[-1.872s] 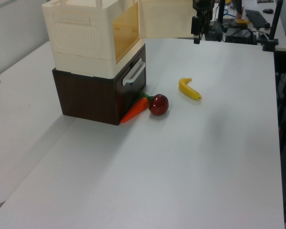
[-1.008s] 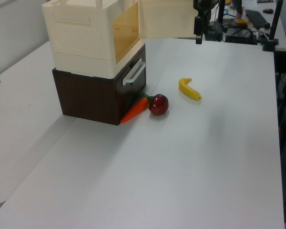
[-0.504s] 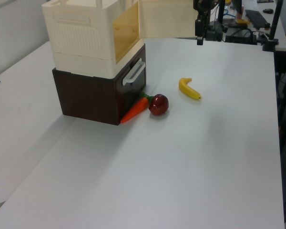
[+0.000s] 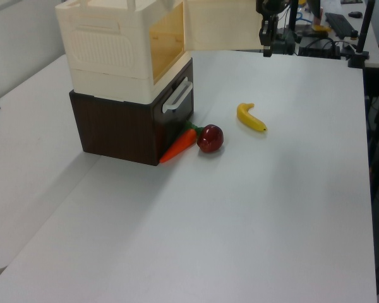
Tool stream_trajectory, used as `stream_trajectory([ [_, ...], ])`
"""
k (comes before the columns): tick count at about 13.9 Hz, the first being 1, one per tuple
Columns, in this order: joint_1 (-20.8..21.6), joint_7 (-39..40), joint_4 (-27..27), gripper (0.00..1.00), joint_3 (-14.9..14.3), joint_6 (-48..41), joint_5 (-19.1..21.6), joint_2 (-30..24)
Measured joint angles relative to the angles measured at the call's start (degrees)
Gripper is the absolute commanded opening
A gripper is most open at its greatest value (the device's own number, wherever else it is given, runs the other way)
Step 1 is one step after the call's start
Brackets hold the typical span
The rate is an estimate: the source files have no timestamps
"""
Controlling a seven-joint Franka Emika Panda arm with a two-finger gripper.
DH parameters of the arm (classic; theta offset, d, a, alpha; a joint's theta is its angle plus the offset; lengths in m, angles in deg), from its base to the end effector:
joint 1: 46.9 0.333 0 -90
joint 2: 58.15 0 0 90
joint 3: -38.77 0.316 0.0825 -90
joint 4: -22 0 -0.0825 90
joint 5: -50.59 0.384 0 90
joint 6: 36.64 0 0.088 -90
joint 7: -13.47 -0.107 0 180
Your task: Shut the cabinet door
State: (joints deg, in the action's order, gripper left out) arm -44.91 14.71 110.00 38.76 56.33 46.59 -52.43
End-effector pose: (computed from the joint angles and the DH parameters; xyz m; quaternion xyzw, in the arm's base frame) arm 0.5886 0.0132 0.5887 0.9989 0.0301 -0.0063 0.0349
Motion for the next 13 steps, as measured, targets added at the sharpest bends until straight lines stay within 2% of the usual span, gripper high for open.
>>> stream_trajectory([
  [5,0.0,0.0,-1.1,0.0,-0.1,0.0,0.0,-0.1],
  [10,0.0,0.0,-7.6,0.0,-0.7,0.2,0.2,-0.3],
  [13,-0.1,-0.1,-11.5,0.0,-3.0,3.6,0.8,-0.6],
])
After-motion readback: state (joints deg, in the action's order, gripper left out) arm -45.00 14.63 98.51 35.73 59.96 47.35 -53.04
